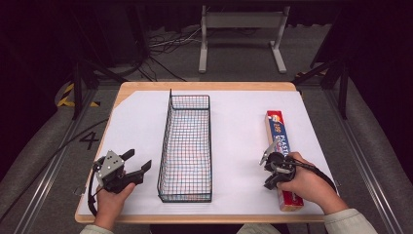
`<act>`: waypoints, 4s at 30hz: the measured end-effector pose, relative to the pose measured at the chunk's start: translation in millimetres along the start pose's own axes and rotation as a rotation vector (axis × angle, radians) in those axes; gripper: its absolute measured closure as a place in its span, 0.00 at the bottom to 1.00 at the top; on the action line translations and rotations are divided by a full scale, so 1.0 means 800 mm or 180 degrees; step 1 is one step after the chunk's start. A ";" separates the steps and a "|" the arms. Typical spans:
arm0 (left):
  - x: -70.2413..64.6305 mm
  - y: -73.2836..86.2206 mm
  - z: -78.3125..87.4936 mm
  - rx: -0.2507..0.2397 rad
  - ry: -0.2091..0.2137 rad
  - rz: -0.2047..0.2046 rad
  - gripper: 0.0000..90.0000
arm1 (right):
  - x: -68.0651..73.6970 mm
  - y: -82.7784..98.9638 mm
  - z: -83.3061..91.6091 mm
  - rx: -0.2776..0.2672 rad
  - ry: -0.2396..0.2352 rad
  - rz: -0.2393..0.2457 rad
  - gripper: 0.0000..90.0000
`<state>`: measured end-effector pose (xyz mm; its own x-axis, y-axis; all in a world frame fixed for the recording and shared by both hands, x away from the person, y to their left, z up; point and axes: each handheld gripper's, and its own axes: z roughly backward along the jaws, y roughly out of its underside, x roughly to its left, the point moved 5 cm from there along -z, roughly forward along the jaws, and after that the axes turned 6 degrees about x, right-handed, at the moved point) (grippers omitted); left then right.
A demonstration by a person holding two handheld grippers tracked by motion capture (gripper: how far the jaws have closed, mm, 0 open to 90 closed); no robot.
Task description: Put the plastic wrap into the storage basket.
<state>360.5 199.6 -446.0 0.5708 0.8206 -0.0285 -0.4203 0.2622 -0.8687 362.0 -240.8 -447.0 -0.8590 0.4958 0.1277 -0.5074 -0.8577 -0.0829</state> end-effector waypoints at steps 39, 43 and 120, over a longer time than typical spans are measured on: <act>0.004 -0.001 -0.001 -0.0021 -0.0042 0.0029 0.29 | -0.047 0.009 0.112 -0.1973 0.0858 -0.0841 0.51; 0.005 -0.001 -0.001 -0.0026 -0.0047 0.0026 0.29 | -0.059 0.011 0.117 -0.2011 0.0999 -0.1021 0.52; 0.004 -0.002 -0.004 -0.0028 -0.0058 0.0000 0.30 | -0.102 -0.004 0.018 -0.1061 0.0996 -0.3229 0.44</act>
<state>365.3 200.3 -446.4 0.5579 0.8297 -0.0195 -0.4139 0.2578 -0.8731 435.0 -280.5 -442.6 0.0091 0.9993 0.0358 -0.9369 0.0211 -0.3489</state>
